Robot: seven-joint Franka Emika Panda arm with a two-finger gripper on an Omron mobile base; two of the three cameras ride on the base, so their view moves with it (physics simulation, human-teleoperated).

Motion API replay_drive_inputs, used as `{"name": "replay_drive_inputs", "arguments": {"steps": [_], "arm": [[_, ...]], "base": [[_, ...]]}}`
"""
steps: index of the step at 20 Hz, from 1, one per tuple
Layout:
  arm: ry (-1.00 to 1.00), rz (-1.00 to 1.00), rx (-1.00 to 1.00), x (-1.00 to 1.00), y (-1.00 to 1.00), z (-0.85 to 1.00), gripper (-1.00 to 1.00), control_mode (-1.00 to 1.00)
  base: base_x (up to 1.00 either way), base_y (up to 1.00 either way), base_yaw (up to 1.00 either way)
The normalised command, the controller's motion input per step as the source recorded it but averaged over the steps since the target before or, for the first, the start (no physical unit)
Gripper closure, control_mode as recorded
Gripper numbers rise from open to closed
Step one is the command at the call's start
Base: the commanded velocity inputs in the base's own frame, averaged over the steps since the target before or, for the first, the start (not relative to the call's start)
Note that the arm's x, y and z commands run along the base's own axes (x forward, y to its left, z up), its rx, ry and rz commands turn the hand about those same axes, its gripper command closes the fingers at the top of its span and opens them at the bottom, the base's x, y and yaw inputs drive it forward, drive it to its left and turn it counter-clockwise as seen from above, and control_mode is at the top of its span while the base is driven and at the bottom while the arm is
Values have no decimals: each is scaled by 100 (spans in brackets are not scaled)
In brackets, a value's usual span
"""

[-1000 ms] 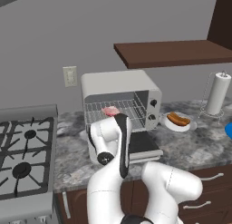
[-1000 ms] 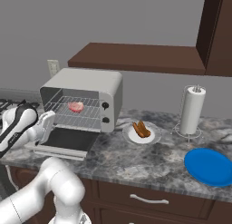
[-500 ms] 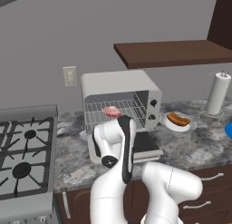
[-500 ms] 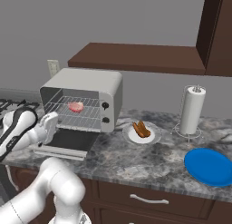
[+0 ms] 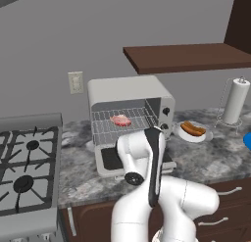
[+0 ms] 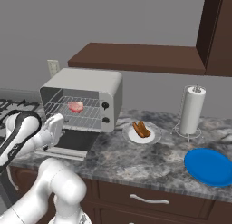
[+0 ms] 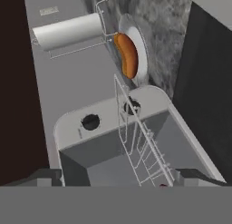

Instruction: Open the toaster oven door. Place the hotdog bun on the top rack in the toaster oven and place the steak on the bottom rack.

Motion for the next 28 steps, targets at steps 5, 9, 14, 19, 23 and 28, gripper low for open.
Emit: {"name": "replay_drive_inputs", "arguments": {"steps": [5,9,14,19,23,28], "arm": [[18,-19,10,-43,-14,47,-100,-100],[14,-10,1,-34,-33,32,-100,-100],[18,-9,0,-28,-42,23,-100,-100],[22,-13,0,-27,-45,18,-100,-100],[25,-20,0,-18,-43,27,-100,-100],[25,-24,0,-13,-48,32,-100,-100]], "base": [[0,0,0],[0,0,0],[0,0,0],[0,0,0],[0,0,0],[0,0,0]]}}
